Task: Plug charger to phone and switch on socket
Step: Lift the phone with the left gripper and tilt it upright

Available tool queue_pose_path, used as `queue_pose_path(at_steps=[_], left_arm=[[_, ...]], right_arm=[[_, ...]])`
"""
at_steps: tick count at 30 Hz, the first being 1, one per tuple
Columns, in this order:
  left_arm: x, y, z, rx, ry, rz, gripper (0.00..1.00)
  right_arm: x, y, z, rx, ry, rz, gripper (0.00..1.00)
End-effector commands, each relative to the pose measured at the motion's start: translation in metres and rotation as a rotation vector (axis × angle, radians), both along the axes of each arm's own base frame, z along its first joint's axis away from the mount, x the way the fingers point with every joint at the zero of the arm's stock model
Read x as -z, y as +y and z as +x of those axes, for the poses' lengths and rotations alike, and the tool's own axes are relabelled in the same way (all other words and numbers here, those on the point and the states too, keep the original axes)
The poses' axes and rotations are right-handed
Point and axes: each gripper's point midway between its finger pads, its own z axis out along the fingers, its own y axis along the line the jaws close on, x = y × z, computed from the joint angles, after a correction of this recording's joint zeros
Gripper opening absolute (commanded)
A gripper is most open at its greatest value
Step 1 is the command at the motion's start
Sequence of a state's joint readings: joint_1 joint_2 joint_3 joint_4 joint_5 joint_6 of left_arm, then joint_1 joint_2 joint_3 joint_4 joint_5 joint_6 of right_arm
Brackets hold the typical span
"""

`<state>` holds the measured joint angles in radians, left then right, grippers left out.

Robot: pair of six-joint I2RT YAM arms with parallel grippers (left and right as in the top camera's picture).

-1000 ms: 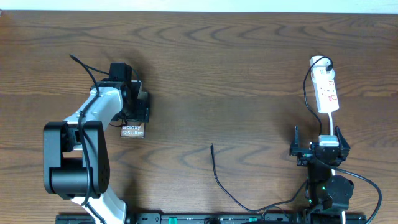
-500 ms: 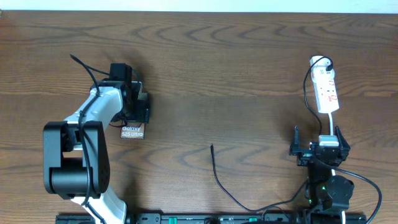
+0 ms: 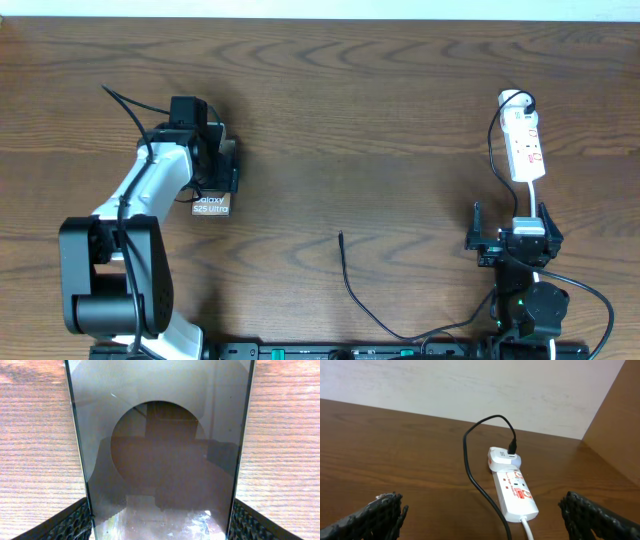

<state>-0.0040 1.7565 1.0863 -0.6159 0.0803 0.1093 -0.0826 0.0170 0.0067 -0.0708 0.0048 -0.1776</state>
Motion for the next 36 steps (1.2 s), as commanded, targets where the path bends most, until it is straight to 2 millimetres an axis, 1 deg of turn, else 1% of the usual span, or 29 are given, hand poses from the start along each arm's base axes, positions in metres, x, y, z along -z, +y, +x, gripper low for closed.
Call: queue_pose_path(at_steps=[1, 4, 5, 9, 15, 19, 26, 28, 32, 36], left_arm=[[-0.013, -0.014, 0.004, 0.020, -0.035, -0.079, 0.07], [-0.017, -0.031, 0.004, 0.032, -0.039, -0.179, 0.07], [-0.022, -0.043, 0.006, 0.045, -0.045, -0.249, 0.07], [-0.038, -0.067, 0.010, 0.050, -0.060, -0.403, 0.07], [-0.074, -0.107, 0.017, 0.051, -0.076, -0.689, 0.07], [-0.097, -0.127, 0.021, 0.014, -0.064, -0.874, 0.07], [-0.129, -0.144, 0.033, -0.144, 0.014, -1.104, 0.07], [-0.142, -0.148, 0.038, -0.163, 0.025, -1.172, 0.07], [-0.165, -0.154, 0.048, -0.227, 0.070, -1.285, 0.07], [-0.181, -0.156, 0.056, -0.270, 0.101, -1.355, 0.07]], right_arm=[[0.001, -0.001, 0.000, 0.006, 0.005, -0.011, 0.99], [0.001, -0.001, 0.000, 0.006, 0.005, -0.011, 0.99], [0.001, -0.001, 0.000, 0.006, 0.005, -0.011, 0.99], [0.001, -0.001, 0.000, 0.006, 0.005, -0.011, 0.99], [0.001, -0.001, 0.000, 0.006, 0.005, -0.012, 0.99], [0.001, -0.001, 0.000, 0.006, 0.005, -0.011, 0.99], [0.001, -0.001, 0.000, 0.006, 0.005, -0.011, 0.99], [0.001, -0.001, 0.000, 0.006, 0.005, -0.011, 0.99], [0.001, -0.001, 0.000, 0.006, 0.005, -0.011, 0.99], [0.001, -0.001, 0.000, 0.006, 0.005, -0.012, 0.99]])
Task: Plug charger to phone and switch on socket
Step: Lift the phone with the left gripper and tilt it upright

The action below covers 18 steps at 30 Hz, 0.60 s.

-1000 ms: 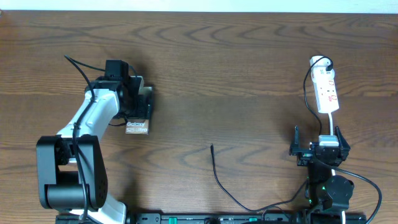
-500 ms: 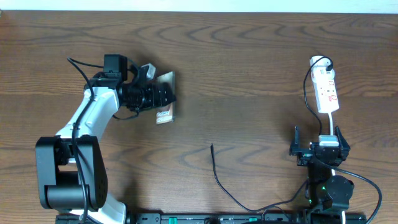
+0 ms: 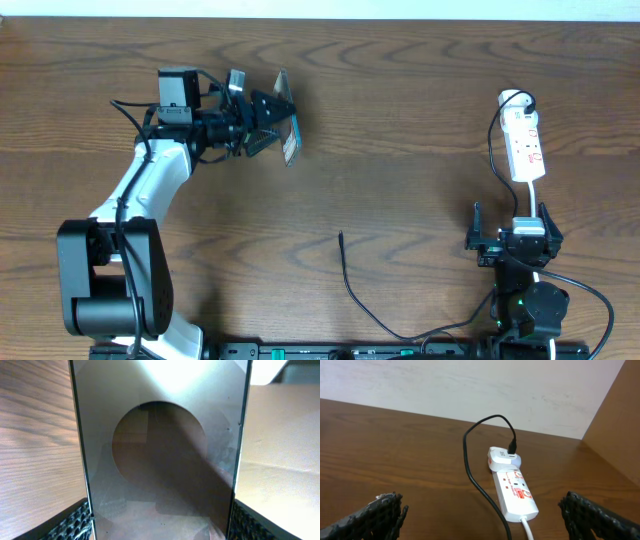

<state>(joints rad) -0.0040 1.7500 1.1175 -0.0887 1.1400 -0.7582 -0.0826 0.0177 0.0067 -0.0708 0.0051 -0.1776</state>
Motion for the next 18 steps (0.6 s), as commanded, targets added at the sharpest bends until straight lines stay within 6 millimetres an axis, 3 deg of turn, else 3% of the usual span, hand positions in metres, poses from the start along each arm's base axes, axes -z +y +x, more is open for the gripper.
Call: queue_pose_path(at_steps=[1, 10, 18], left_arm=[[-0.046, -0.008, -0.002, 0.006, 0.117, -0.166, 0.07], [-0.079, -0.014, -0.001, 0.015, 0.306, -0.332, 0.07], [-0.087, -0.015, -0.003, -0.011, 0.507, -0.406, 0.07]], right_arm=[[0.001, -0.001, 0.000, 0.006, 0.004, -0.011, 0.99], [0.001, -0.001, 0.000, 0.006, 0.004, -0.011, 0.99], [0.001, -0.001, 0.000, 0.006, 0.004, -0.011, 0.99]])
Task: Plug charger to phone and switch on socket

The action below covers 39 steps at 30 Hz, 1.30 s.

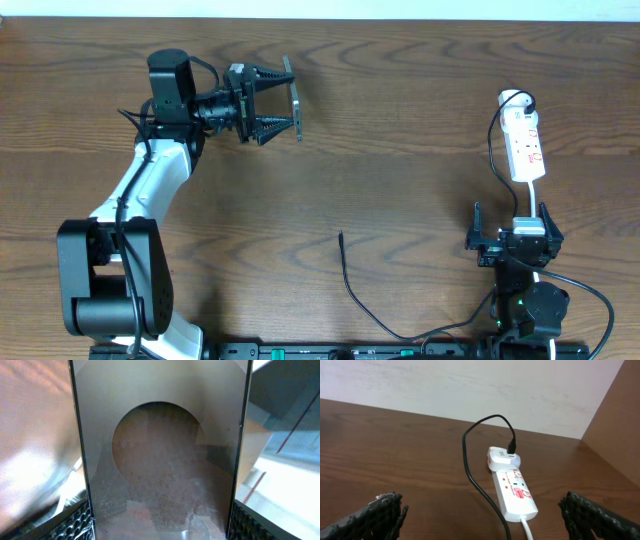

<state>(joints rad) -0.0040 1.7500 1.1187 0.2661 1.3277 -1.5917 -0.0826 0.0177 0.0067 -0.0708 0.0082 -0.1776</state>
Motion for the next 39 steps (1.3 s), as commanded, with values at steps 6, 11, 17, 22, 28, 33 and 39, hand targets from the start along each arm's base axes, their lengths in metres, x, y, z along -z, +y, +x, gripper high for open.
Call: queue_pose_path(at_steps=[6, 11, 17, 22, 28, 33, 39], left_arm=[[-0.0295, -0.0027, -0.0079, 0.033, 0.093, -0.065, 0.07], [-0.0295, -0.0027, -0.0079, 0.033, 0.092, -0.065, 0.07], [-0.0292, -0.0023, -0.0071, 0.029, 0.080, -0.060, 0.07], [-0.0292, -0.0023, -0.0069, 0.030, 0.070, -0.057, 0.07], [-0.0295, -0.0023, -0.0066, 0.029, 0.066, -0.057, 0.08], [-0.0295, -0.0023, -0.0066, 0.029, 0.066, -0.057, 0.07], [-0.0295, -0.0022, -0.0066, 0.029, 0.062, -0.056, 0.07]], right_arm=[[0.0012, -0.0002, -0.0001, 0.002, 0.004, -0.011, 0.99], [0.0012, -0.0002, -0.0001, 0.002, 0.004, -0.011, 0.99], [0.0012, -0.0002, -0.0001, 0.003, 0.004, -0.011, 0.99], [0.0012, -0.0002, -0.0001, 0.003, 0.004, -0.011, 0.99], [0.0012, -0.0002, -0.0001, 0.003, 0.004, -0.011, 0.99], [0.0012, -0.0002, -0.0001, 0.002, 0.004, -0.011, 0.99], [0.0012, -0.0002, -0.0001, 0.002, 0.004, -0.011, 0.99]])
